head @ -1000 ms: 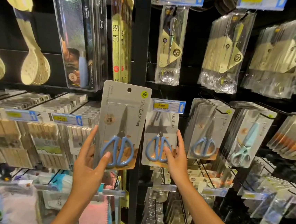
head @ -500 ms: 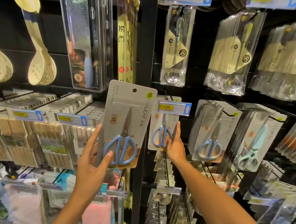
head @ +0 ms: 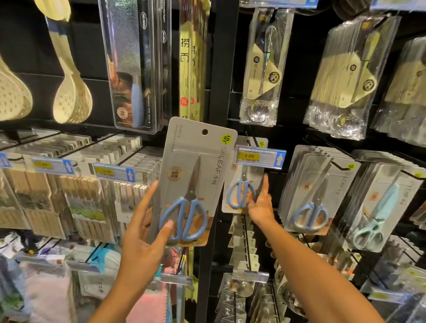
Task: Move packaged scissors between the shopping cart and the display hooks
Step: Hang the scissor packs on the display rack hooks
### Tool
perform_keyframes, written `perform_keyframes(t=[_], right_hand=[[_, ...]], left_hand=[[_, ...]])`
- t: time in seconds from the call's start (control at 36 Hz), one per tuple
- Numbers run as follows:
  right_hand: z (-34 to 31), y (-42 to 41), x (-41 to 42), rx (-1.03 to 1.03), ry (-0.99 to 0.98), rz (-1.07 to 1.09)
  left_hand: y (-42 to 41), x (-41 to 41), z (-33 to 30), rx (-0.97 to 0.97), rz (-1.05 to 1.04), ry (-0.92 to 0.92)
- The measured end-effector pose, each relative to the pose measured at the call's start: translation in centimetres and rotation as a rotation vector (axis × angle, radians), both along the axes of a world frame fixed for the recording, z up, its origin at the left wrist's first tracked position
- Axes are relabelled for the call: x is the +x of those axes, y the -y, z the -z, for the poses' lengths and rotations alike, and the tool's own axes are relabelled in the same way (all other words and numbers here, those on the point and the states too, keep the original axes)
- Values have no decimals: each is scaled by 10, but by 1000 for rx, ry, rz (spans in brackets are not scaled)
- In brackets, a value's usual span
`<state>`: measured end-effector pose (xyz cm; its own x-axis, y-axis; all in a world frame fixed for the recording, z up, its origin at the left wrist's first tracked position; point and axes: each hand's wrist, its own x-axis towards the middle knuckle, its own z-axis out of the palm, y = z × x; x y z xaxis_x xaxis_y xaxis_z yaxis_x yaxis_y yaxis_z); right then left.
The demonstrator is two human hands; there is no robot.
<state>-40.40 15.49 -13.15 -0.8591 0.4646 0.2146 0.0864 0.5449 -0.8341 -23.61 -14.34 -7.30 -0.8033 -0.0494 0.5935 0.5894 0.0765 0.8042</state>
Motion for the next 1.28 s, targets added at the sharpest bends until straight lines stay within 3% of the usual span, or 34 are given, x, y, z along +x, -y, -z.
perform_keyframes(t=[0.19,0.42,0.64,0.97,1.08,1.28], right_hand=[[2,16,39,-139,-111,-33],[5,72,158,-401,-277,-329],[-30,103,203,-288,-336,-484],[-34,109,219,-312,-410,-439],[-27,97,228,-318,-422,-338],[-4,67,243,-295,-414,-202]], left_hand=[[-3,5,-1,10,21,6],[-8,8,3,12,36,28],[-8,12,16,31,42,56],[-19,34,22,17,153,92],[-18,29,16,-49,152,7],[-36,-14,-27,-248,-111,-343]])
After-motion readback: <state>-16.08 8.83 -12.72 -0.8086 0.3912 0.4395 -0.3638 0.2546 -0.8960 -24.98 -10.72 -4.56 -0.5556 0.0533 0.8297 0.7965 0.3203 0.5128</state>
